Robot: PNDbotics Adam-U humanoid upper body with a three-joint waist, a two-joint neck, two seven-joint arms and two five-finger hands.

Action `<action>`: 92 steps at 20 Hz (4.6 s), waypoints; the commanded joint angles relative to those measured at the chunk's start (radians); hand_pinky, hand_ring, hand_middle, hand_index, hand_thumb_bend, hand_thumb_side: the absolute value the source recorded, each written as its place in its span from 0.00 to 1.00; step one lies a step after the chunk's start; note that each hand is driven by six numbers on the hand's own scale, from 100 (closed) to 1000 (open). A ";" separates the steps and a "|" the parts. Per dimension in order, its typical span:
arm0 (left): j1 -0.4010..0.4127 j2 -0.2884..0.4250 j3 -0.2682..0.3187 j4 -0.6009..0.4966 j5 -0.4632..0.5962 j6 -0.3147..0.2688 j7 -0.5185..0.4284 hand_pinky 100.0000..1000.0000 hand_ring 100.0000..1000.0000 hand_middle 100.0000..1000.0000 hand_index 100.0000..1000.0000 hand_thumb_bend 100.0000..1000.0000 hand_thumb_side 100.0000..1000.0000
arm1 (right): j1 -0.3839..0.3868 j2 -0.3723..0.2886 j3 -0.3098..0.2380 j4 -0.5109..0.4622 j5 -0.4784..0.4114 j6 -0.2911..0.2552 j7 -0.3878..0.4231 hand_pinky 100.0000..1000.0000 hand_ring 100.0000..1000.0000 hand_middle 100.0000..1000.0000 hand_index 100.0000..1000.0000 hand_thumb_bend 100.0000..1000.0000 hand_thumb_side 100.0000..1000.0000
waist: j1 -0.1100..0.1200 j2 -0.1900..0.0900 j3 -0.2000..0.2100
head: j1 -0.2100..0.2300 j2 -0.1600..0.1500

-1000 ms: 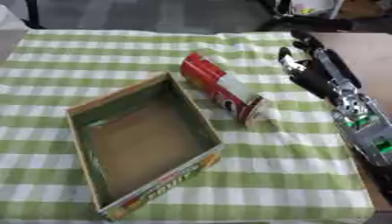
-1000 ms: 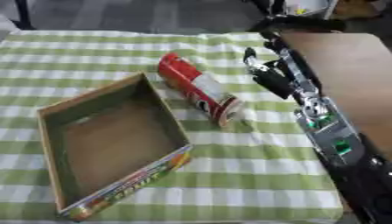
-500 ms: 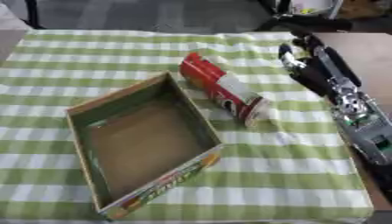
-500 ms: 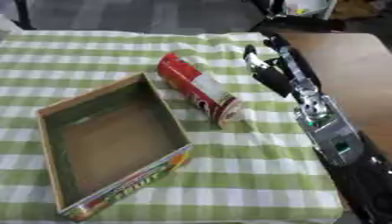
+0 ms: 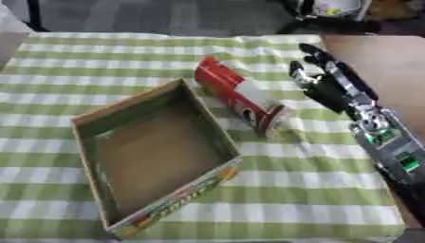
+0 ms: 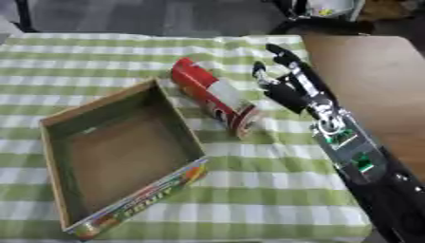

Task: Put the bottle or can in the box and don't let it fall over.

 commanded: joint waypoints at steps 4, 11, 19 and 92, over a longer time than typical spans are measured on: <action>-0.005 0.010 -0.002 -0.009 0.001 -0.001 -0.008 0.52 0.50 0.61 0.65 0.05 0.68 | -0.017 -0.016 0.011 0.016 0.034 0.008 -0.006 0.73 1.00 1.00 1.00 0.00 0.73 | 0.001 -0.025 0.002 | -0.003 -0.004; -0.005 0.009 -0.003 -0.008 0.003 -0.001 -0.012 0.52 0.50 0.61 0.65 0.04 0.68 | -0.018 0.002 0.032 0.027 0.018 0.007 -0.004 0.73 1.00 1.00 1.00 0.00 0.76 | 0.000 -0.023 0.004 | -0.005 -0.005; -0.005 0.007 -0.007 -0.007 0.005 -0.001 -0.018 0.52 0.50 0.61 0.65 0.04 0.68 | -0.003 0.029 0.063 0.044 -0.066 -0.029 -0.035 0.73 1.00 1.00 1.00 0.00 0.79 | 0.002 -0.020 0.005 | -0.009 -0.010; -0.006 -0.002 -0.010 -0.007 0.018 -0.006 -0.038 0.52 0.51 0.62 0.65 0.02 0.70 | -0.014 0.094 0.142 0.157 0.121 0.076 0.029 0.59 0.98 1.00 1.00 0.00 0.60 | 0.000 -0.006 0.019 | -0.019 -0.017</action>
